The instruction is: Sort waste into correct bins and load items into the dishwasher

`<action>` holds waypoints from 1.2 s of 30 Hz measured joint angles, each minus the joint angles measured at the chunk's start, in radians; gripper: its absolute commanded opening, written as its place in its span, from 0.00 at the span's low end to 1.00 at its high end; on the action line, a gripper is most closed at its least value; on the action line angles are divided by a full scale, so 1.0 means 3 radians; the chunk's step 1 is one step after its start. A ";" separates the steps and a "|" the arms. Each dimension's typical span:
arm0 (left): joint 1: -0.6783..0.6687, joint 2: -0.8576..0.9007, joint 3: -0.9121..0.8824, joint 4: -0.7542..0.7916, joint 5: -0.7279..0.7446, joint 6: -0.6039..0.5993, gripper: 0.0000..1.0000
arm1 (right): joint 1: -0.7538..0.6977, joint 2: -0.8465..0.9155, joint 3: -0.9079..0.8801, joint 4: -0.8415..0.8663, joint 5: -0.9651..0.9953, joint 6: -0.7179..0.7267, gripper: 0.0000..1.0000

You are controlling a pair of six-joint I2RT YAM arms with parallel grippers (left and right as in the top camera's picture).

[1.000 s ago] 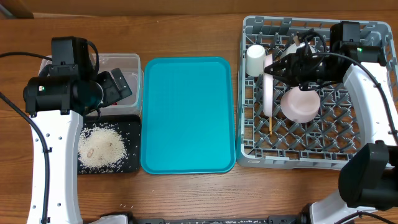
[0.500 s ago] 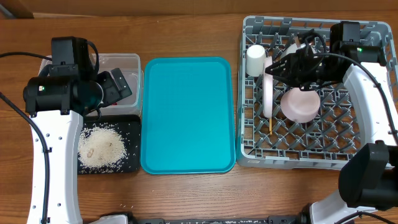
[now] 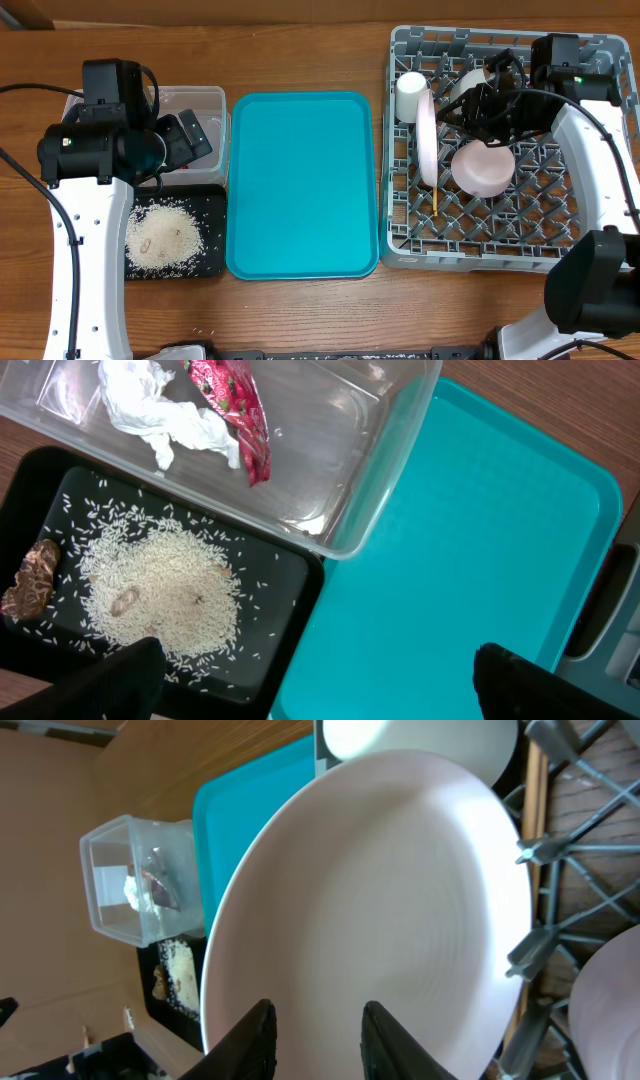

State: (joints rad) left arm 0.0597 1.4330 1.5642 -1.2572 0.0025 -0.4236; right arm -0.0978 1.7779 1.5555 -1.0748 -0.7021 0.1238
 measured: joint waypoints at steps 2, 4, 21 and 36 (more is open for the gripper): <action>0.0000 0.0000 0.0000 0.0000 0.0000 0.0000 1.00 | 0.0001 0.0000 0.0001 -0.0010 0.0010 0.0020 0.36; 0.0000 0.0000 0.0000 0.0000 0.0000 0.0000 1.00 | 0.0000 0.0000 0.0029 -0.0060 0.0009 0.0027 0.38; 0.0000 0.0000 0.0000 0.0000 0.0000 0.0000 1.00 | 0.0174 -0.0251 0.0657 -0.0215 0.0451 -0.0043 0.39; 0.0000 0.0000 0.0000 0.0000 0.0000 0.0000 1.00 | 0.0633 -0.0401 0.0881 -0.0385 0.2202 -0.0053 1.00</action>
State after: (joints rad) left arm 0.0597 1.4330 1.5642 -1.2572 0.0025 -0.4236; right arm 0.0921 1.6577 1.8198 -1.1904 -0.0414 0.1078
